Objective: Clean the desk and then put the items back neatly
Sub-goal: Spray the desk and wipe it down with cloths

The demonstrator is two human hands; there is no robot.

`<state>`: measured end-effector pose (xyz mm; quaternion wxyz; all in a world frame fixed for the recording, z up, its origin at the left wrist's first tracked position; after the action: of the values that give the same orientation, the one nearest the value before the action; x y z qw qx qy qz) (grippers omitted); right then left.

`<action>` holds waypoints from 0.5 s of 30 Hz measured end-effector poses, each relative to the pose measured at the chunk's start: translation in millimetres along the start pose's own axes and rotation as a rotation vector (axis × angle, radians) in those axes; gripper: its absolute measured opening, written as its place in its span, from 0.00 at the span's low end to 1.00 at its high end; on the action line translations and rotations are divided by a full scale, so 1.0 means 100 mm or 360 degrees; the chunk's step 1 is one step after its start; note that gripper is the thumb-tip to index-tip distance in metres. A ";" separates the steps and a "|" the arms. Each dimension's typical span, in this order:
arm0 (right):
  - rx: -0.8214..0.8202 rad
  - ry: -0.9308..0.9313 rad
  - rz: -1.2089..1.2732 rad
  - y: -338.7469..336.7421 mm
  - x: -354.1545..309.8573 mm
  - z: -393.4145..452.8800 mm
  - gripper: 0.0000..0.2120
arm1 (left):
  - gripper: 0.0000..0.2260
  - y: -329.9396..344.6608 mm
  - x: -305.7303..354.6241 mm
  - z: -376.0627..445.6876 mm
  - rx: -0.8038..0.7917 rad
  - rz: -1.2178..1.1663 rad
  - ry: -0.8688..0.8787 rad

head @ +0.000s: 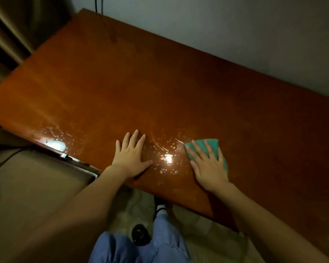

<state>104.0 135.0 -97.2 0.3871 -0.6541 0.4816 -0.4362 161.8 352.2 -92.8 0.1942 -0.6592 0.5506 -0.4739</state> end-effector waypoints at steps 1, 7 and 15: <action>0.0003 0.0148 0.0092 -0.02 0.03 0.09 0.24 | 0.40 0.02 0.00 -0.03 0.0005 0.0009 0.0014; 0.0058 0.0072 0.0215 -0.32 -0.84 0.28 0.25 | 0.37 0.01 -0.05 -0.12 -0.0029 0.0035 0.0062; 0.0145 -0.0460 0.0008 0.01 -0.93 -0.56 0.26 | 0.39 0.11 0.09 -0.19 -0.0226 0.0080 0.0046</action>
<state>36.9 219.9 -98.6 0.4828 -0.6906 0.4023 -0.3579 139.9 345.1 -88.4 0.1507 -0.6505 0.6020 -0.4380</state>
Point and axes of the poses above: each hand's wrist, its own z-axis towards the middle knuckle, its own y-axis out of the palm, x = y × z, the point moved 9 cm from there along z, towards the middle knuckle, and after that the axes turned 14 degrees about -z, right-handed, at the moved point
